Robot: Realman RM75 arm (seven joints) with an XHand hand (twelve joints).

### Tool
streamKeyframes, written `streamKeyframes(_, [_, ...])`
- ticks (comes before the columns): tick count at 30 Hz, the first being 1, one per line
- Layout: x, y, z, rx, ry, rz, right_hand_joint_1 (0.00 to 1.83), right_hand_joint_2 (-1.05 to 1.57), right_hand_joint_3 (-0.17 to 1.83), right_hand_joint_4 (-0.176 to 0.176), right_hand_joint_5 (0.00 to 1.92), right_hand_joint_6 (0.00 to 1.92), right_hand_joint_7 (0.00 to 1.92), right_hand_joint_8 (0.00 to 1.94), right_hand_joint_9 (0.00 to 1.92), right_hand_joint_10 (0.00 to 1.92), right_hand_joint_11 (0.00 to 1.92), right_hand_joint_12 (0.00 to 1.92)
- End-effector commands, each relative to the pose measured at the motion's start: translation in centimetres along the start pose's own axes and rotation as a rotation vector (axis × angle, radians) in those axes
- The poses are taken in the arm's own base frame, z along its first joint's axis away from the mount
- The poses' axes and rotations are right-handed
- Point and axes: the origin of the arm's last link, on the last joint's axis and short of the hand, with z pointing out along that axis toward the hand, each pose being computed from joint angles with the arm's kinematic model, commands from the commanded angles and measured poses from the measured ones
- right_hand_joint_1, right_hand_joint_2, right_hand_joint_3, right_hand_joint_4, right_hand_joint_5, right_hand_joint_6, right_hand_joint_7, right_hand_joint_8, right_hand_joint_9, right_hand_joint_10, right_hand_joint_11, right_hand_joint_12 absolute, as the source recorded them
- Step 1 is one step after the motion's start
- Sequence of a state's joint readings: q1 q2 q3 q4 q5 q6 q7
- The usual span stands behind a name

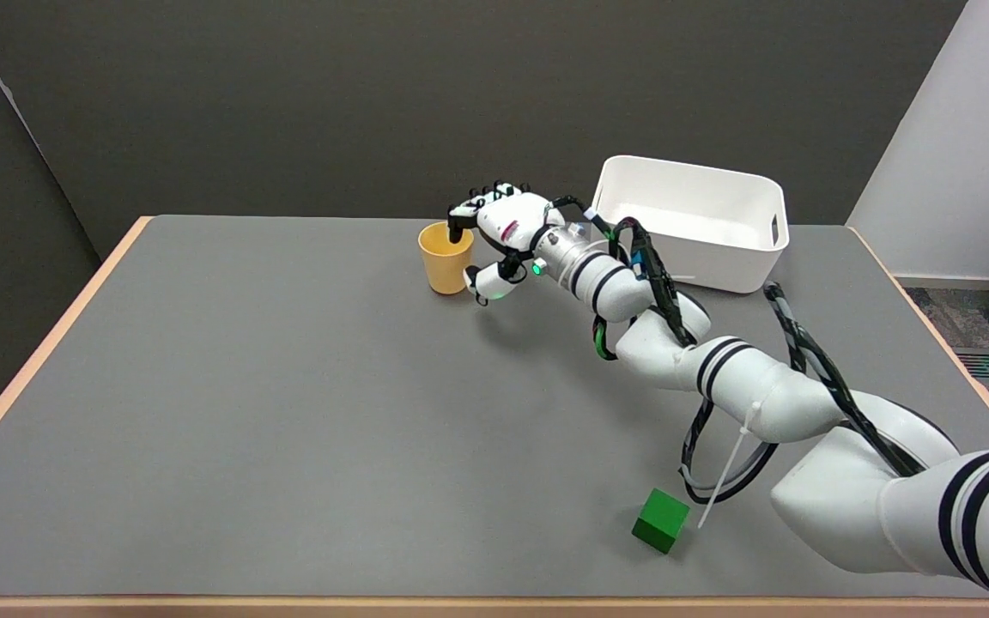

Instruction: Pick up the yellow cup.

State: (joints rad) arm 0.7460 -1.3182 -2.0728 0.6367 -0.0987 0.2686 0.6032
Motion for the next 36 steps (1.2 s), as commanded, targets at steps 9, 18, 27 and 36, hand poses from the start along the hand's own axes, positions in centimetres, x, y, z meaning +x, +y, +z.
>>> streamKeyframes(9, [-1.3, -2.1, 1.0, 0.040, -0.058, -0.026, 0.73, 0.76, 0.96, 0.176, 0.31, 0.99, 0.24, 0.30, 0.22, 0.60, 0.07, 1.07])
streamKeyframes(18, [-1.0, -2.8, 1.3, 0.058, -0.040, -0.019, 0.76, 1.21, 0.32, 0.176, 0.54, 1.68, 0.25, 0.36, 0.20, 0.63, 0.04, 1.05])
streamKeyframes(27, [-0.9, -2.8, 1.2, 0.063, -0.023, -0.051, 0.84, 1.12, 0.46, 0.120, 0.61, 1.64, 0.35, 0.45, 0.23, 0.62, 0.04, 1.02])
streamKeyframes(36, [1.2, -1.4, 0.9, 0.033, 0.062, -0.093, 0.85, 1.11, 0.47, 0.106, 0.62, 1.64, 0.39, 0.50, 0.25, 0.63, 0.06, 1.03])
